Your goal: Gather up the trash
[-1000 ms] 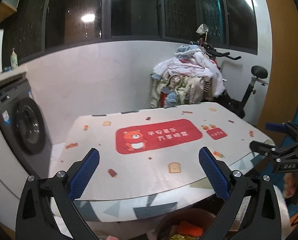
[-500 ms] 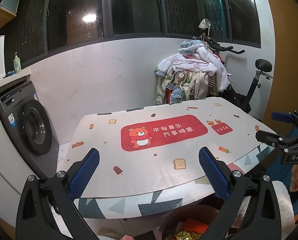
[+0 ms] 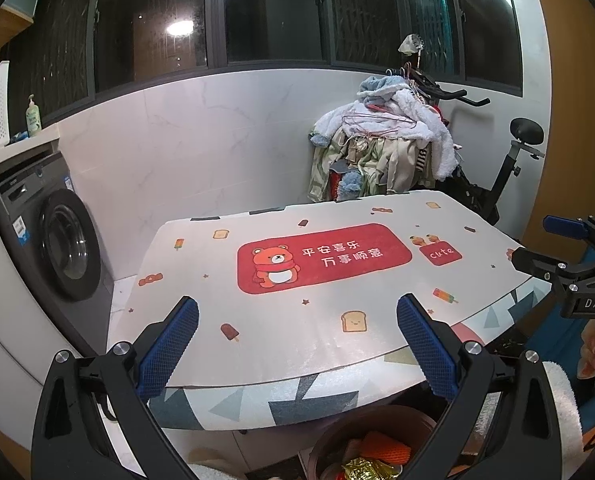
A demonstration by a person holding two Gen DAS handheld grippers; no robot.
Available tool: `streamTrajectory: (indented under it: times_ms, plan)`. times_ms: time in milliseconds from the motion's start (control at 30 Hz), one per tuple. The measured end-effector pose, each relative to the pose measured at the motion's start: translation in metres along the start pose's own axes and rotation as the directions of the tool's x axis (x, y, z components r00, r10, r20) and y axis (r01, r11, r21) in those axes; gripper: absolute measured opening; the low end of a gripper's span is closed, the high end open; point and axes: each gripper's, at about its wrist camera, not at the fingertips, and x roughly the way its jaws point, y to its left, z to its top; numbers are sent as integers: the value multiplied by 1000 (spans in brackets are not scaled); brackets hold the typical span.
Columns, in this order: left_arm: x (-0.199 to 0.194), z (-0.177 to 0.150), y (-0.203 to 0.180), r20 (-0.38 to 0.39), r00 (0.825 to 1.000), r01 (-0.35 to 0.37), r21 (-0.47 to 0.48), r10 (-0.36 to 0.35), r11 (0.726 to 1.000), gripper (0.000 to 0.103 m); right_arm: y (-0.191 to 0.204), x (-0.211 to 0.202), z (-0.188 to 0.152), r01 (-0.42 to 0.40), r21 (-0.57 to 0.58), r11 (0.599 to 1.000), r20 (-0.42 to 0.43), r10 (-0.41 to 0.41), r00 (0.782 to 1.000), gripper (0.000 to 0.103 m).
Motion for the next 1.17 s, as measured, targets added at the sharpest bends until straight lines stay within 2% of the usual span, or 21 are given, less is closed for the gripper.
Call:
streamTrajectory:
  times_ms: [767, 1167]
  plan:
    - [0, 2, 0, 14, 1000, -15, 2, 15, 1000, 97, -1, -2, 4, 5, -6, 1000, 10, -5, 1000, 97]
    - [1, 2, -3, -7, 1000, -30, 16, 30, 999, 97, 1, -2, 4, 6, -8, 1000, 6, -6, 1000, 97]
